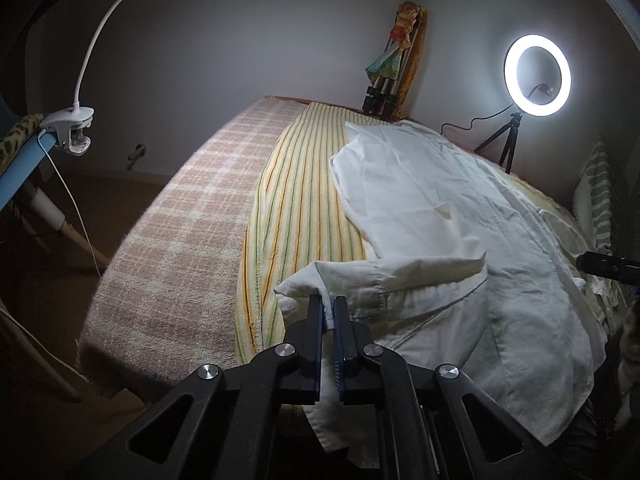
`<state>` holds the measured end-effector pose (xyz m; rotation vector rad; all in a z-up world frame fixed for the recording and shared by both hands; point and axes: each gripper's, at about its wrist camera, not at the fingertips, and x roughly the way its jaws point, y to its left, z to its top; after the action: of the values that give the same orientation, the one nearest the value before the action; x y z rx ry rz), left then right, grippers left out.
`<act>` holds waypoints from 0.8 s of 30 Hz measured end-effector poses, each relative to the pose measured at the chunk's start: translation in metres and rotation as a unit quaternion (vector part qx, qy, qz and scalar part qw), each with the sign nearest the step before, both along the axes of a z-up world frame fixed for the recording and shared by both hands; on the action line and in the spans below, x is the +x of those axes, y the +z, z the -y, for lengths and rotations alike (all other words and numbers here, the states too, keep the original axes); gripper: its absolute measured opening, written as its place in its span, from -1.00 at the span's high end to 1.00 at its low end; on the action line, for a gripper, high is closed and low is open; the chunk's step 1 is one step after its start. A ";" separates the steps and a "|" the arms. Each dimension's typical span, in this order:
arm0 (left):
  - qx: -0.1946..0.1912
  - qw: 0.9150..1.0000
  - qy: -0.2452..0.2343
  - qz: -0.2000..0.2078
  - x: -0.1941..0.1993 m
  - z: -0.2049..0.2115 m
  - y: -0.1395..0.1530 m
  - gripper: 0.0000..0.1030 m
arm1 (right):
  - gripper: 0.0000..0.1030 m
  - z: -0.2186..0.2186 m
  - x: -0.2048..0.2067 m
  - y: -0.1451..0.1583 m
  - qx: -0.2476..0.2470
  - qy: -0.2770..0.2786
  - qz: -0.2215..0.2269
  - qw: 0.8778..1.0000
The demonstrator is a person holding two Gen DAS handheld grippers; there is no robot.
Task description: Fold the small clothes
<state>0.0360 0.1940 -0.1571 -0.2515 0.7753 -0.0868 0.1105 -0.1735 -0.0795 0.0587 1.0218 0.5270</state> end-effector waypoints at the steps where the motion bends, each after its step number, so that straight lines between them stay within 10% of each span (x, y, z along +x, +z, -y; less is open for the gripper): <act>1: 0.000 1.000 -0.004 0.009 -0.005 0.001 0.007 0.97 | -0.92 -0.001 0.001 0.000 0.001 0.001 -0.001 1.000; 10: 0.001 0.988 -0.152 0.040 -0.063 0.073 0.063 0.93 | -0.92 -0.011 0.009 -0.002 0.019 0.017 -0.011 1.000; 15: -0.018 0.972 -0.233 0.013 -0.089 0.118 0.061 0.44 | -0.92 -0.016 0.012 0.000 0.019 0.032 -0.012 0.999; 24: -0.116 0.988 -0.098 -0.040 -0.062 0.068 0.014 0.43 | -0.82 -0.031 0.015 -0.011 0.053 0.060 -0.061 0.995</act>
<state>-0.0260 0.1263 -0.1426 -0.4015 0.8694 -0.3554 0.1251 -0.1423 -0.0901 0.1251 1.1207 0.6947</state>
